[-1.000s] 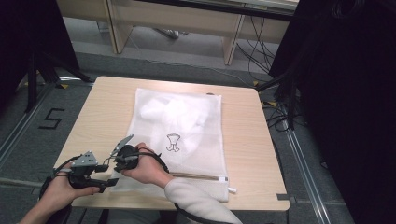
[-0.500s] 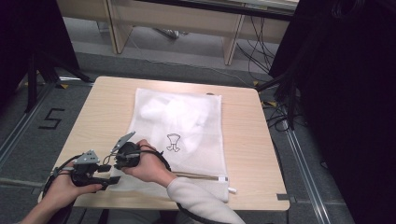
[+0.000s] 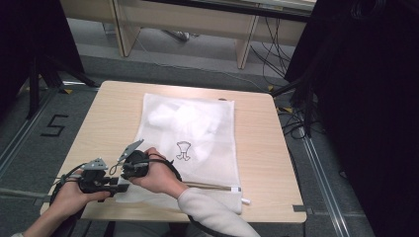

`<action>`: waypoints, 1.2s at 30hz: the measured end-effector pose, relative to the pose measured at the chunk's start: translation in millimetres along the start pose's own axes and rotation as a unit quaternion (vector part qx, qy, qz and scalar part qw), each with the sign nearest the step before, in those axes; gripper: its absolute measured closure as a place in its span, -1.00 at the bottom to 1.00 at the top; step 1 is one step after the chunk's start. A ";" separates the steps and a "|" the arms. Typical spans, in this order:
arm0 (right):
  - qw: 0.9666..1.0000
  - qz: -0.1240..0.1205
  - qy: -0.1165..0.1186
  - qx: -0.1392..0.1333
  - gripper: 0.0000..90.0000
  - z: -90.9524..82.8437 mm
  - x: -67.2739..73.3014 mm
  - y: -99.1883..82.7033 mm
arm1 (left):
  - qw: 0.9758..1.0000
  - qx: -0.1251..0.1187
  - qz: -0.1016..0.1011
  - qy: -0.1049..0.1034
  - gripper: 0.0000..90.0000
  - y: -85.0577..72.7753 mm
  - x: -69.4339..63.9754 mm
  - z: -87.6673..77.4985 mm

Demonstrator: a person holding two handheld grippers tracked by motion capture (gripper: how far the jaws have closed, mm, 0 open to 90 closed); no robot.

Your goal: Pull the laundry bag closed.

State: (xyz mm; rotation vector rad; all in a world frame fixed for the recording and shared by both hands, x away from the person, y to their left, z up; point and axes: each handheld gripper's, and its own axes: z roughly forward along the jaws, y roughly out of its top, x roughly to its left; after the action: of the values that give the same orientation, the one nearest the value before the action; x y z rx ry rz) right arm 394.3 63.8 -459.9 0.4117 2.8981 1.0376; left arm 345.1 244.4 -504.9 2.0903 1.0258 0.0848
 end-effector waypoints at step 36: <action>0.998 0.001 0.005 0.060 0.83 -1.6 -2.0 -21.4 | 0.999 -0.025 -0.047 -0.010 0.87 3.4 -5.6 -1.9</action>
State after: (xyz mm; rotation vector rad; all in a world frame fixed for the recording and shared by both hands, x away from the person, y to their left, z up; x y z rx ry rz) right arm 391.0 46.5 -472.2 0.4159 2.9803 0.8699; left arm 342.8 240.5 -499.8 1.9909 1.0974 0.0421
